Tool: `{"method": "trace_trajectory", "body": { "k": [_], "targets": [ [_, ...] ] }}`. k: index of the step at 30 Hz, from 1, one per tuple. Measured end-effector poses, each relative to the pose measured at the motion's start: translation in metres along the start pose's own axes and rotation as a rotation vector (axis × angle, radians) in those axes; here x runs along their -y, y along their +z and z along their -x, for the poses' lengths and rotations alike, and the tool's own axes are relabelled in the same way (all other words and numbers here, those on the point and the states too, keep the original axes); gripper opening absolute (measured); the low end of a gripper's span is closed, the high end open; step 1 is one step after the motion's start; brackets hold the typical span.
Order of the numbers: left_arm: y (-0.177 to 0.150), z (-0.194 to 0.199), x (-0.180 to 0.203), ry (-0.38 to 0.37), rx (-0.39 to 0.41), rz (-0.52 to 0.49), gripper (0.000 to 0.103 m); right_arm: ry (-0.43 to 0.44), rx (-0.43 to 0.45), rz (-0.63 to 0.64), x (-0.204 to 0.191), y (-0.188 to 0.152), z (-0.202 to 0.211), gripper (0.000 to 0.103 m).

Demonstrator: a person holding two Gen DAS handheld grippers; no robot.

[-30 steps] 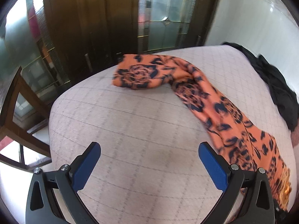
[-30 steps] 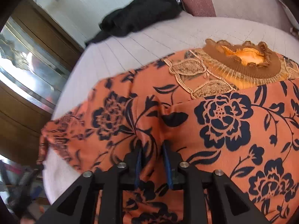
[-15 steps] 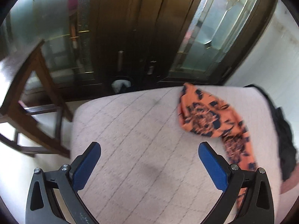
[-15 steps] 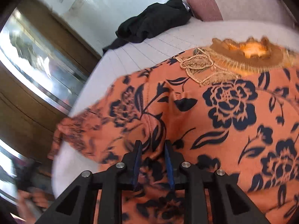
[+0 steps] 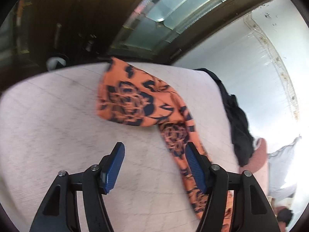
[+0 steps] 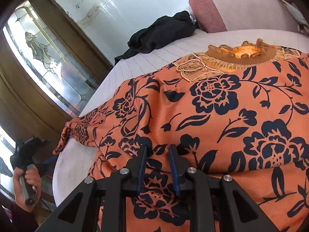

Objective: Fold small clothes

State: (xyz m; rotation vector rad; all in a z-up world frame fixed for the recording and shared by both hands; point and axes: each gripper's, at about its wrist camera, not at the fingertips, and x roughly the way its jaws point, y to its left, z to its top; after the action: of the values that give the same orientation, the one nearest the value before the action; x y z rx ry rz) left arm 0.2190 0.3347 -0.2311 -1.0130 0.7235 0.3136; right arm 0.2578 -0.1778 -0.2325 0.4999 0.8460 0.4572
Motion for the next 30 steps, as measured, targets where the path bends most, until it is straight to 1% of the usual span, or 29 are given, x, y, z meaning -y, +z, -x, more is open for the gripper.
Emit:
{"method": "trace_trajectory", "body": {
  "k": [1, 2, 3, 5, 7, 10, 12, 13, 14, 15, 16, 17, 18, 20, 21, 22, 24, 26, 28, 30],
  "targets": [
    [0.005, -0.009, -0.001, -0.038, -0.029, 0.038, 0.070, 0.023, 0.001, -0.021, 0.001, 0.002, 0.001, 0.027],
    [0.010, -0.018, -0.006, -0.065, -0.058, 0.091, 0.075, 0.046, 0.003, -0.041, 0.004, 0.001, 0.002, 0.027],
    [0.012, -0.027, -0.010, -0.082, -0.077, 0.143, 0.077, 0.062, 0.004, -0.055, 0.013, 0.001, 0.004, 0.027],
    [0.020, -0.032, -0.020, -0.144, -0.046, 0.243, 0.080, 0.071, 0.008, -0.060, 0.016, 0.000, -0.003, 0.027],
    [0.026, -0.032, -0.026, -0.179, -0.020, 0.308, 0.080, 0.072, 0.011, -0.059, 0.016, -0.001, -0.003, 0.027],
    [0.037, -0.033, -0.038, -0.205, 0.036, 0.393, 0.080, 0.092, 0.015, -0.074, 0.018, -0.002, -0.002, 0.027],
    [0.041, -0.033, -0.037, -0.196, 0.050, 0.402, 0.077, 0.101, 0.016, -0.081, 0.019, -0.002, -0.002, 0.027],
    [0.042, -0.032, -0.035, -0.173, 0.066, 0.389, 0.071, 0.104, 0.017, -0.083, 0.020, -0.002, -0.002, 0.027],
    [0.042, -0.032, -0.034, -0.144, 0.082, 0.377, 0.047, 0.108, 0.017, -0.086, 0.021, -0.002, -0.002, 0.027],
    [0.044, -0.033, -0.033, -0.111, 0.094, 0.366, 0.014, 0.112, 0.018, -0.089, 0.021, -0.002, -0.002, 0.027],
    [0.044, -0.032, -0.032, -0.090, 0.096, 0.360, 0.003, 0.116, 0.018, -0.093, 0.022, -0.002, -0.002, 0.027],
    [0.044, -0.029, -0.031, -0.092, 0.106, 0.349, 0.002, 0.117, 0.018, -0.095, 0.022, -0.002, -0.002, 0.027],
    [0.045, -0.022, -0.027, -0.088, 0.134, 0.319, 0.002, 0.115, 0.018, -0.093, 0.022, -0.002, -0.003, 0.027],
    [0.047, -0.008, -0.005, -0.038, 0.213, 0.181, 0.002, 0.108, 0.017, -0.088, 0.020, -0.002, -0.003, 0.027],
    [0.046, 0.000, 0.003, -0.024, 0.238, 0.132, 0.003, 0.107, 0.018, -0.087, 0.020, -0.002, -0.003, 0.027],
    [0.045, 0.005, 0.011, -0.026, 0.258, 0.094, 0.003, 0.106, 0.018, -0.086, 0.020, -0.002, -0.002, 0.026],
    [0.041, 0.013, 0.027, -0.071, 0.269, 0.056, 0.002, 0.098, 0.019, -0.087, 0.019, -0.001, 0.001, 0.026],
    [0.036, 0.024, 0.049, -0.108, 0.279, -0.009, 0.002, 0.076, 0.025, -0.080, 0.017, 0.000, 0.007, 0.026],
    [0.027, 0.034, 0.087, -0.140, 0.290, -0.125, 0.002, 0.058, 0.046, -0.070, 0.015, 0.002, 0.020, 0.026],
    [0.007, 0.045, 0.128, -0.178, 0.305, -0.250, 0.002, 0.041, 0.061, -0.045, 0.016, 0.004, 0.036, 0.026]
  ]
}}
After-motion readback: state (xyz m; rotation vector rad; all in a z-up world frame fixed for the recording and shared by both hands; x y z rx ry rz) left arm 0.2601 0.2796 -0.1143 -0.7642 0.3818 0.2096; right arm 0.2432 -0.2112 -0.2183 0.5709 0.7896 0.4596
